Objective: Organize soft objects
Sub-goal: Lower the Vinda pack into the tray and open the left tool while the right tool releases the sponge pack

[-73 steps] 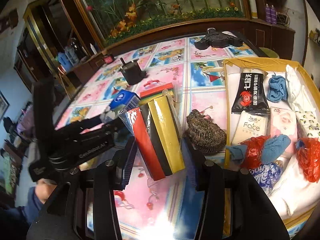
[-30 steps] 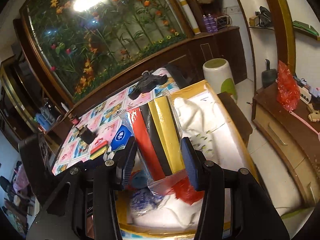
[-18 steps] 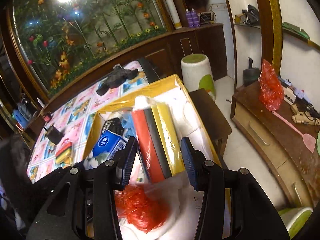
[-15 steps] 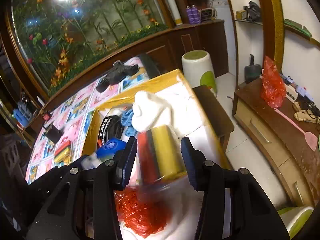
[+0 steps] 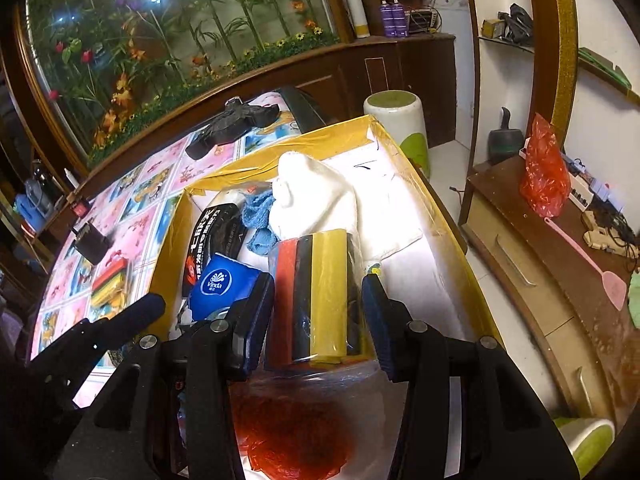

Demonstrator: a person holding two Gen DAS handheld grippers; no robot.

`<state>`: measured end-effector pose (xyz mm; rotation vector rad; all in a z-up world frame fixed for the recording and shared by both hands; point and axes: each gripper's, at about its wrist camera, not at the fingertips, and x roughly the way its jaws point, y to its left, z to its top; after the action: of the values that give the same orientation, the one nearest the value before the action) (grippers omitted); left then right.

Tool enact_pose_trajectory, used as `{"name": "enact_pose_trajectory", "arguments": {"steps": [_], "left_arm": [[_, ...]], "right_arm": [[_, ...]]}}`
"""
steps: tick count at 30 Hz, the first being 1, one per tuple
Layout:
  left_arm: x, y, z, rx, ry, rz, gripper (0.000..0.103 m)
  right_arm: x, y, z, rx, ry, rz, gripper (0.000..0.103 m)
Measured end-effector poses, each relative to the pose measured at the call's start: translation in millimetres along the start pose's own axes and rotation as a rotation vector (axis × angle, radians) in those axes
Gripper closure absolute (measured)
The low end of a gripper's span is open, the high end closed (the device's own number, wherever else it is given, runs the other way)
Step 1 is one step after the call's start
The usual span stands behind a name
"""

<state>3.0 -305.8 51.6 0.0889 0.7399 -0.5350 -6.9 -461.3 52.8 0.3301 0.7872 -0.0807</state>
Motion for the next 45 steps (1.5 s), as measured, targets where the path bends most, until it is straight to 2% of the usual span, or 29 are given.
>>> {"name": "enact_pose_trajectory", "arguments": {"steps": [17,38,40,42,45], "left_arm": [[-5.2,-4.0,-1.9,0.021,-0.016,0.004,0.044],[-10.0,-7.2,-2.8,0.034,-0.038,-0.001,0.038],[-11.8,-7.5,-2.5,0.034,-0.043,-0.007,0.036],[-14.5,-6.9,-2.2,0.030,-0.053,-0.016,0.027],[-20.8,-7.7,-2.5,0.030,-0.081,-0.021,0.026]], "right_arm": [[-4.2,1.1,-7.4,-0.002,0.004,-0.010,0.058],[-15.8,-1.2,-9.1,0.010,0.000,0.002,0.057],[-18.7,-1.0,-9.8,0.013,-0.004,0.000,0.057],[-22.3,0.6,-10.1,0.013,-0.010,-0.002,0.057],[-30.0,0.6,-10.8,0.022,-0.027,-0.010,0.056]]}}
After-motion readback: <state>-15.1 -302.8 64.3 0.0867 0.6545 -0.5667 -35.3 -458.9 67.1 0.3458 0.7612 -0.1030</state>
